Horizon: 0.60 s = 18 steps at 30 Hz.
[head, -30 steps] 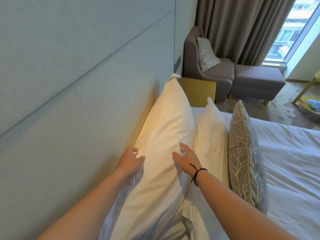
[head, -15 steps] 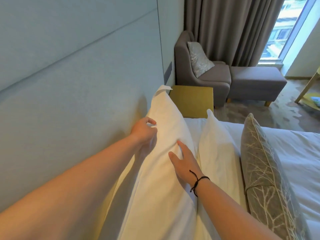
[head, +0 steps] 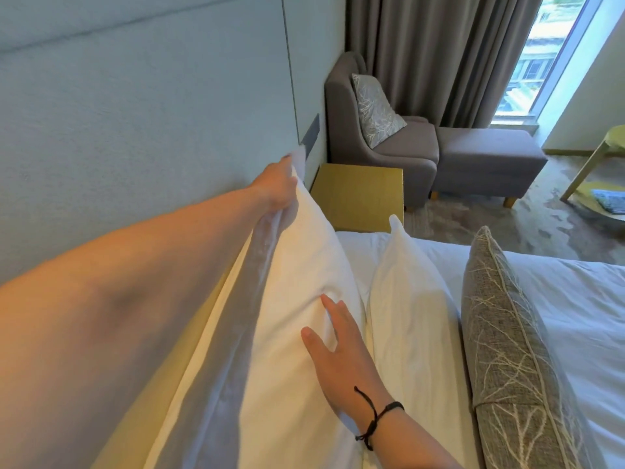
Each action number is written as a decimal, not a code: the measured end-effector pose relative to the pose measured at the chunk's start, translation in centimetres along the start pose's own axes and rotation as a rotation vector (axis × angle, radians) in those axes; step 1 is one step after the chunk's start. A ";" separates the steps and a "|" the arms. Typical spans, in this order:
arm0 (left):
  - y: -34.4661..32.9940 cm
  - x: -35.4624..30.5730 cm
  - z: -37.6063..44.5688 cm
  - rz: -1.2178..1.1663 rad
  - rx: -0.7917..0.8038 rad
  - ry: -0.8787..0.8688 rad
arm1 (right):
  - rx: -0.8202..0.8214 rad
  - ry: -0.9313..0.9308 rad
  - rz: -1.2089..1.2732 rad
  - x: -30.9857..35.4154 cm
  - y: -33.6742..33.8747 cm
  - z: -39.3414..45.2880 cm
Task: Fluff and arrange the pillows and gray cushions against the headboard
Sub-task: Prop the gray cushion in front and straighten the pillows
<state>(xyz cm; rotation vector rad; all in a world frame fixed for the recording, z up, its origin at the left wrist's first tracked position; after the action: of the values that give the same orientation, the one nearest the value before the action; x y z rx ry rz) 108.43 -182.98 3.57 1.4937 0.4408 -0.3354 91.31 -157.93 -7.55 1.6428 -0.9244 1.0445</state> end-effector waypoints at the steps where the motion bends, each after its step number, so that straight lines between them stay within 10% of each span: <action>1: 0.2 0.2 0.3 -0.059 -0.003 0.049 | 0.003 -0.005 -0.001 -0.1 0.2 0.0; 7: 3.4 1.3 0.6 -0.529 -0.174 0.341 | 0.000 -0.033 -0.009 -0.9 1.0 0.2; 18: 1.5 3.6 -15.4 -0.460 0.054 0.448 | -0.026 -0.067 0.043 -1.9 -0.2 -2.2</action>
<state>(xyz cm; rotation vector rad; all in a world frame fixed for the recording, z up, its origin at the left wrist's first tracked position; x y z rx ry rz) 111.20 -167.38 2.82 1.5105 1.1486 -0.3728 90.39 -155.53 -8.96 1.6508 -1.0177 1.0079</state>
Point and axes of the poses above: each hand's wrist, its own z-axis towards the middle knuckle, its own y-axis out of the back of the hand, x = y × z, the point moved 2 cm from there along z, towards the middle knuckle, and after that the axes turned 1 degree about -z, right-handed, at the moved point
